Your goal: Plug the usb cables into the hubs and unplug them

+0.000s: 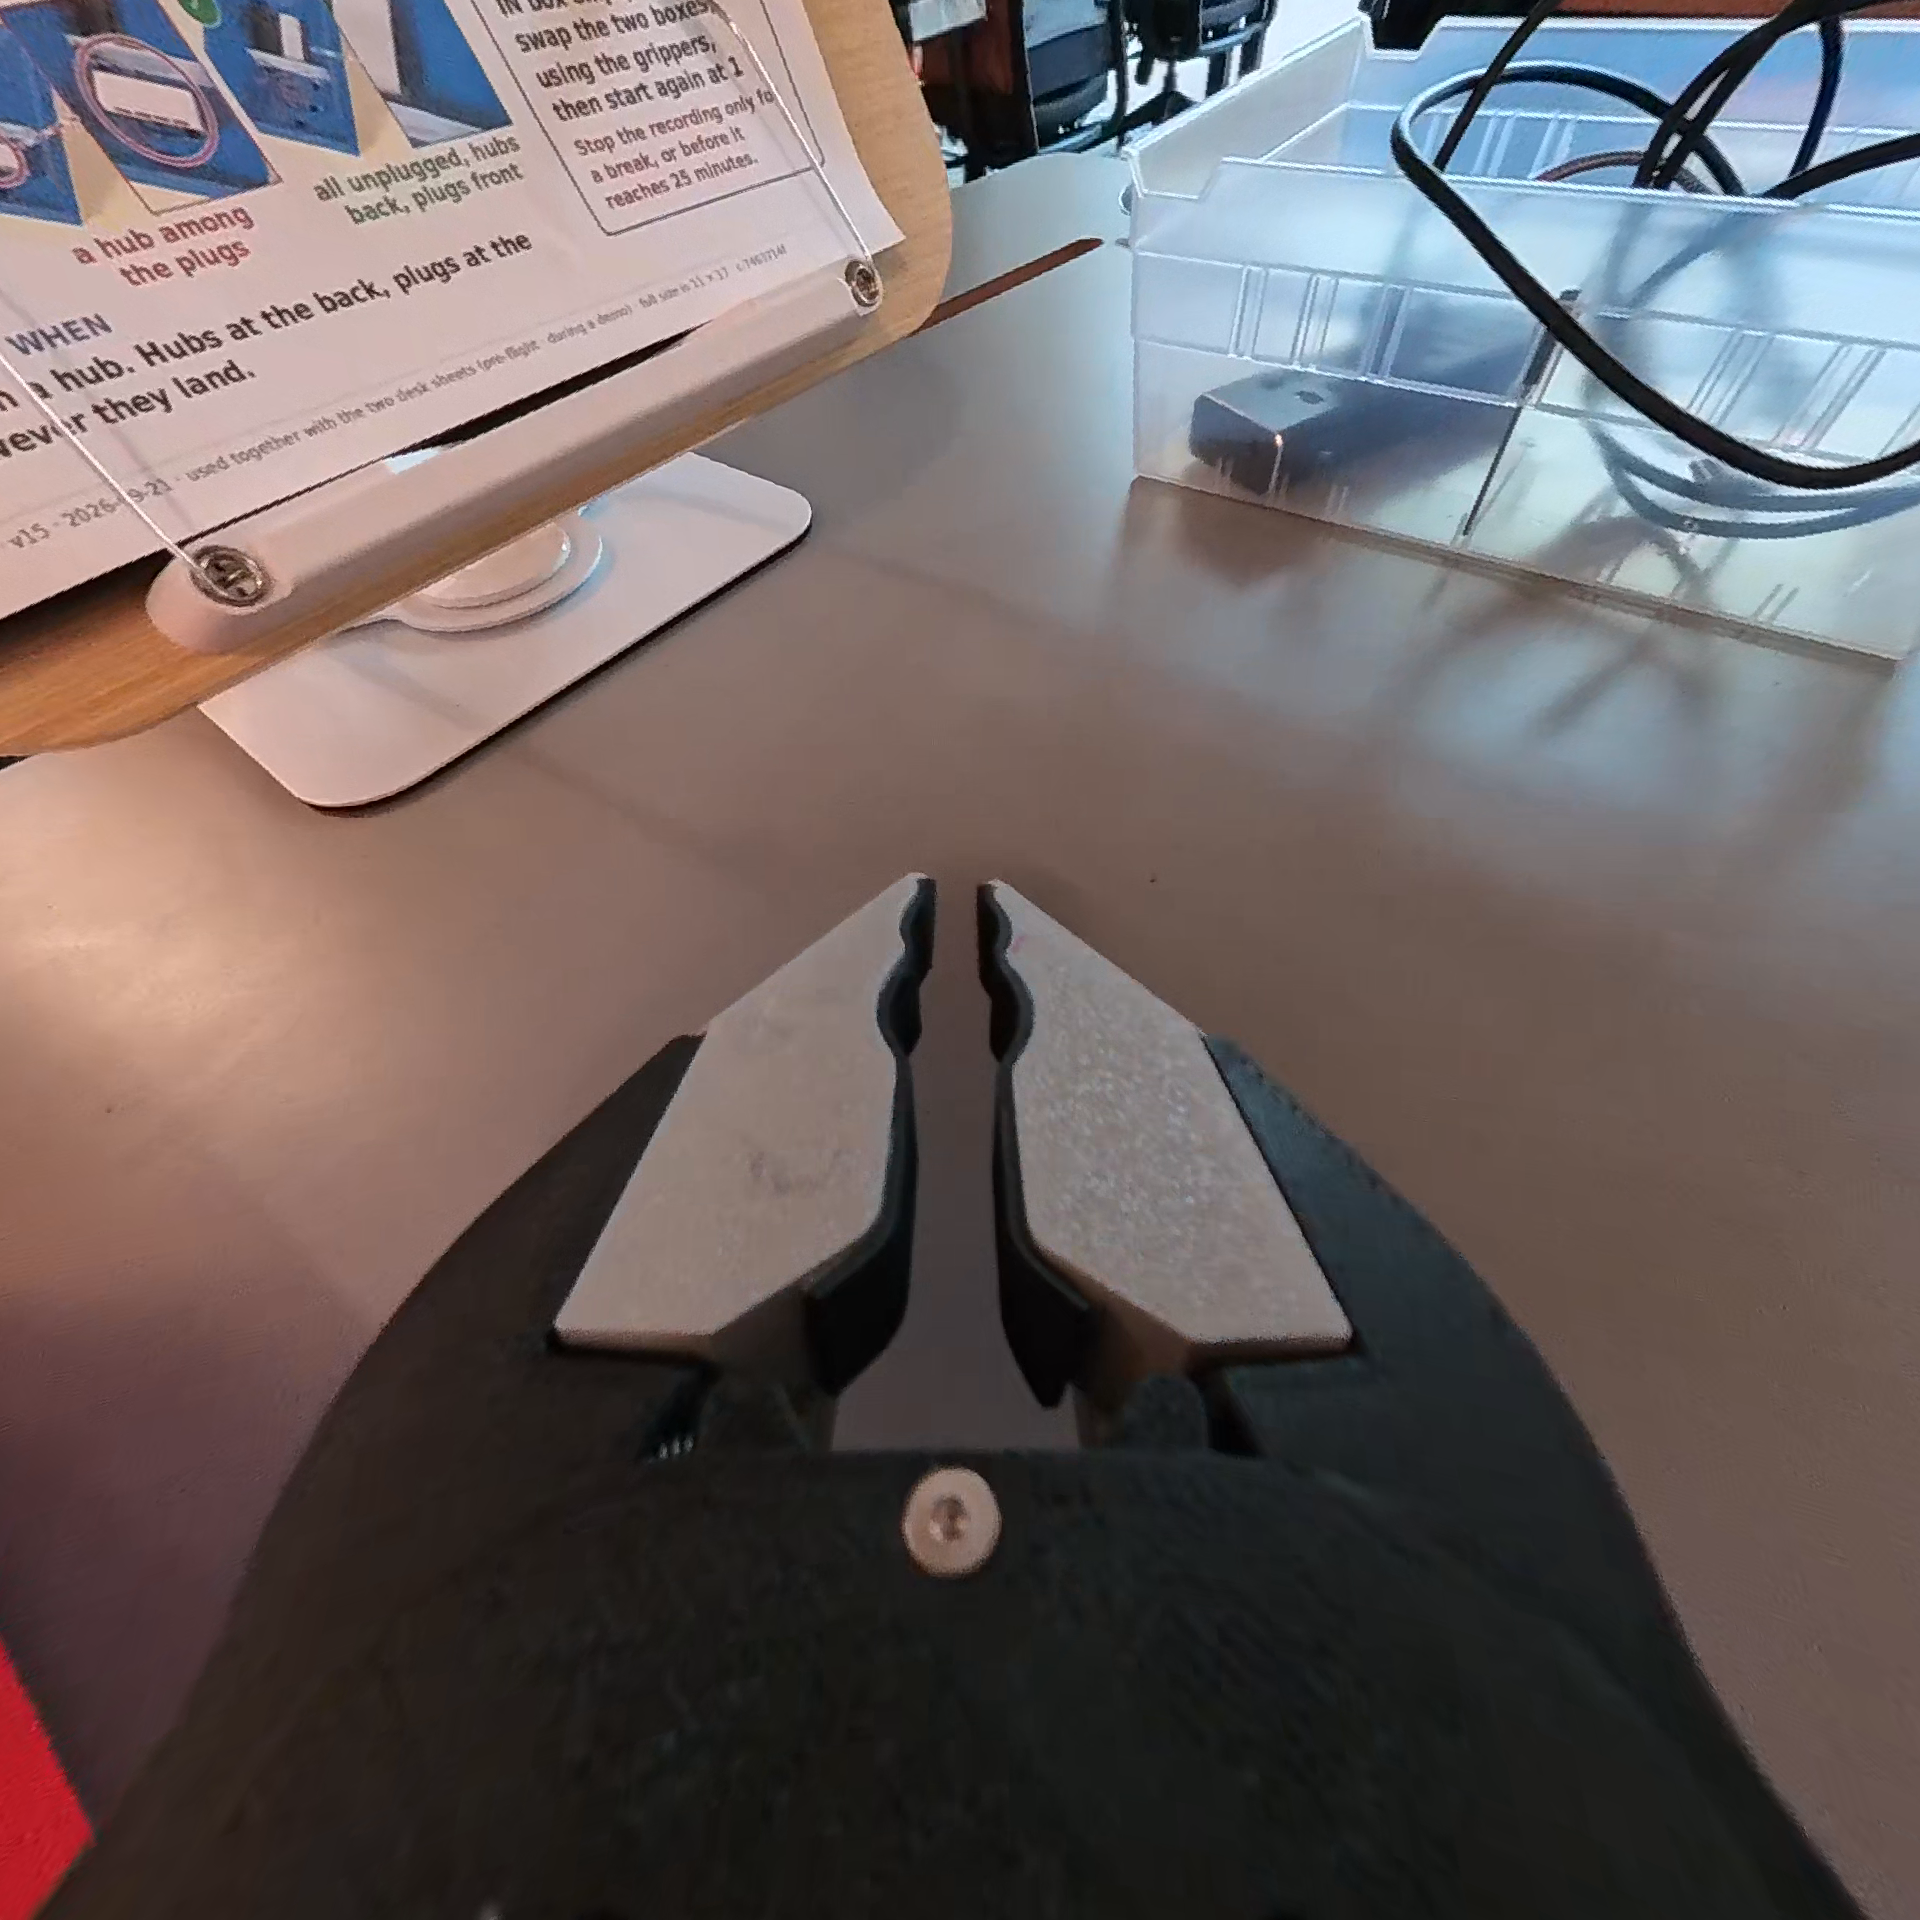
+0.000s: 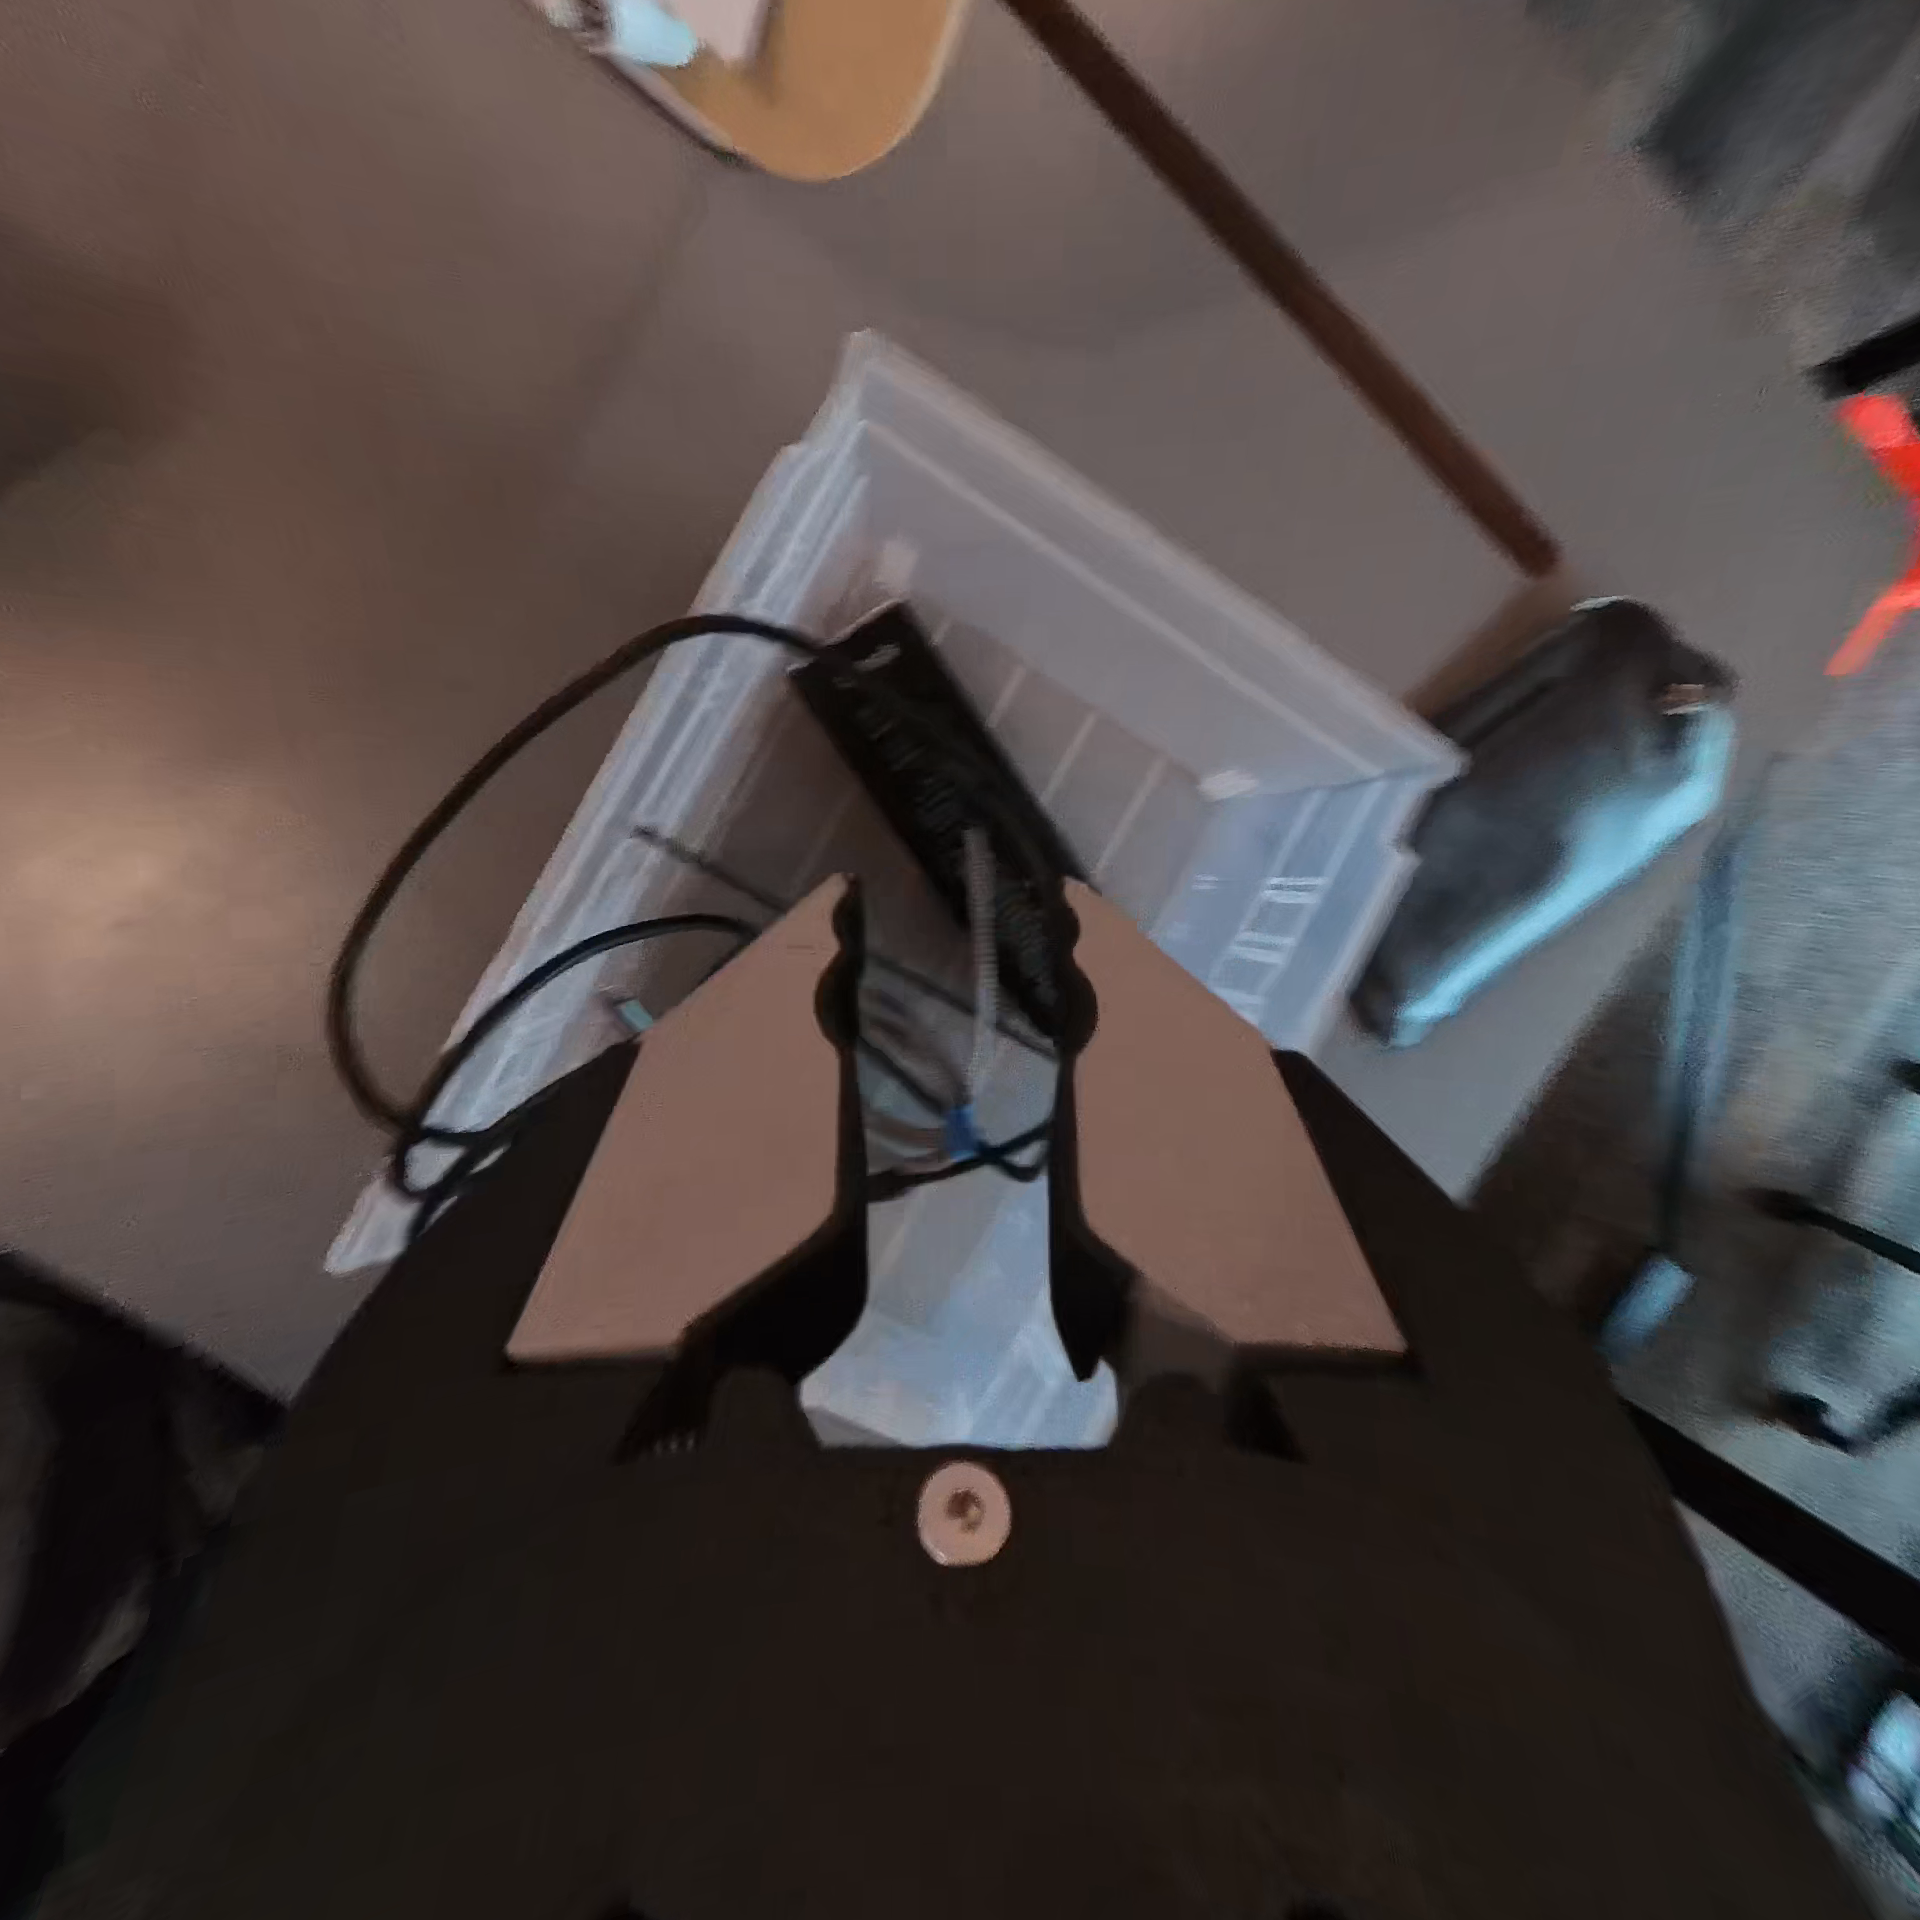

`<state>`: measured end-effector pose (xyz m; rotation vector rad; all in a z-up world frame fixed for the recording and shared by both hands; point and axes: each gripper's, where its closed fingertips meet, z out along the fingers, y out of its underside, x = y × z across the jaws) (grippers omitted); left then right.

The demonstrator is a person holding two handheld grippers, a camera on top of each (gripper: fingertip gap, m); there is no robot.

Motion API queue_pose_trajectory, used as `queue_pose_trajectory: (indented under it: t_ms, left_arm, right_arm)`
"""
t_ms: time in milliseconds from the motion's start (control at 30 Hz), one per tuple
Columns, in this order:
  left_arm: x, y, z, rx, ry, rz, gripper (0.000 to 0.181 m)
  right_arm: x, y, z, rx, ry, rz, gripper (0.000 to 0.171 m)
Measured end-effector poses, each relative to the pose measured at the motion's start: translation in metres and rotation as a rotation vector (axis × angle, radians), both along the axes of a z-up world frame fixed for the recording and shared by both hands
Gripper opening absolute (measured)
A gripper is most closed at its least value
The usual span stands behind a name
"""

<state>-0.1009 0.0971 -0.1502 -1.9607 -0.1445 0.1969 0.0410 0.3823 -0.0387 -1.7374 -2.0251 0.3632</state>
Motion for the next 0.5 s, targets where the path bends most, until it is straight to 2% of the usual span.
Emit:
queue_pose_trajectory:
  t_ms: [33,133,200,300,433,500]
  left_arm:
    - [0.001,0.0,0.0,-0.004,0.005,-0.003,0.006]
    - [0.003,0.001,-0.001,-0.01,0.017,-0.008,0.006]
    - [0.003,0.001,-0.001,-0.01,0.016,-0.01,0.006]
    - [0.003,0.001,-0.001,-0.011,0.01,-0.01,0.006]
    - [0.004,-0.001,0.0,-0.001,0.004,-0.006,0.006]
    - [0.003,-0.001,0.0,-0.001,0.003,-0.004,0.006]
  right_arm:
    - [0.006,-0.017,-0.006,-0.075,-0.004,0.045,0.036]
    - [0.03,-0.074,-0.018,-0.187,-0.032,0.23,0.063]
    - [0.049,-0.088,-0.026,-0.08,-0.074,0.332,0.066]
    - [0.07,-0.089,-0.03,0.015,-0.141,0.366,0.072]
    - [0.079,-0.041,-0.034,0.317,-0.187,0.364,0.074]
    - [0.075,-0.034,-0.047,0.382,-0.192,0.4,0.076]
